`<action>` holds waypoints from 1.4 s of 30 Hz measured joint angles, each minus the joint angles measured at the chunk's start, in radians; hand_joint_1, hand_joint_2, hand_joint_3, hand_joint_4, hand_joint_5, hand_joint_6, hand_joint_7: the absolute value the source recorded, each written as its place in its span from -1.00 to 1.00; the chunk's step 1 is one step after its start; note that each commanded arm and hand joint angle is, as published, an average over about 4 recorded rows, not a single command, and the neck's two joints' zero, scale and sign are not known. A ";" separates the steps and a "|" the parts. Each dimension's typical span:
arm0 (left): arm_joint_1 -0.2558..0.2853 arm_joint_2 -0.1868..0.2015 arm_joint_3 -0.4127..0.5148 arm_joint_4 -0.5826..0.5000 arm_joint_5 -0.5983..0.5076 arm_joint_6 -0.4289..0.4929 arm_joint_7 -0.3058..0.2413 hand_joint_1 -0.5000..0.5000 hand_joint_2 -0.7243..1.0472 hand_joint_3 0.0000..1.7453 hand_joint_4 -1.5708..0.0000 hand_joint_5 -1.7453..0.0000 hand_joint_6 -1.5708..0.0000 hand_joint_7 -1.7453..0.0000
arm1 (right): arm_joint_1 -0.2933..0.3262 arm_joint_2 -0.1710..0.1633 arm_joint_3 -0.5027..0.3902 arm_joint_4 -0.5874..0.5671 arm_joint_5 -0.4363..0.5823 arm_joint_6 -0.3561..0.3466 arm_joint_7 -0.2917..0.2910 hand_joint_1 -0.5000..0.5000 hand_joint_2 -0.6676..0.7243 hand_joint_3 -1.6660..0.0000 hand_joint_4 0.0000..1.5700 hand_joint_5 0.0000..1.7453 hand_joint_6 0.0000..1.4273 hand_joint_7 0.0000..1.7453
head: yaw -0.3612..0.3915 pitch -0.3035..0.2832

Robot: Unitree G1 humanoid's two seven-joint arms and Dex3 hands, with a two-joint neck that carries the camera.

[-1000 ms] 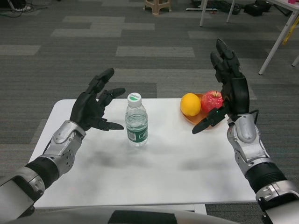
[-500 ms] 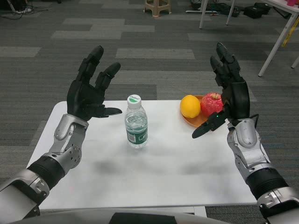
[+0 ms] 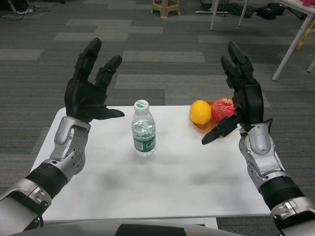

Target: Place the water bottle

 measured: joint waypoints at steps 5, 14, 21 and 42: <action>0.000 0.000 0.001 0.000 0.000 0.000 0.004 -1.00 -0.20 -0.90 1.00 0.18 1.00 0.68 | 0.000 0.000 0.000 -0.001 0.000 0.000 0.000 -0.92 0.64 0.88 -1.00 -1.00 -1.00 -0.84 | -0.002 -0.002; 0.000 0.000 0.001 0.000 0.000 0.000 0.006 -1.00 -0.20 -0.90 1.00 0.24 1.00 0.68 | 0.000 0.000 0.000 -0.001 0.000 0.000 0.000 -0.92 0.64 0.90 -1.00 -1.00 -1.00 -0.84 | -0.003 -0.002; 0.000 0.000 0.001 0.000 0.000 0.000 0.006 -1.00 -0.20 -0.95 1.00 0.29 1.00 0.68 | 0.000 -0.001 0.000 -0.001 0.000 0.000 0.000 -0.92 0.64 0.86 -1.00 -1.00 -1.00 -0.84 | -0.004 -0.001; 0.000 0.000 0.002 -0.023 0.009 0.000 0.008 -1.00 -0.20 -0.90 1.00 0.29 1.00 0.68 | 0.000 -0.001 0.000 -0.004 0.000 0.000 0.000 -0.92 0.64 0.88 -1.00 -1.00 -1.00 -0.84 | -0.006 0.004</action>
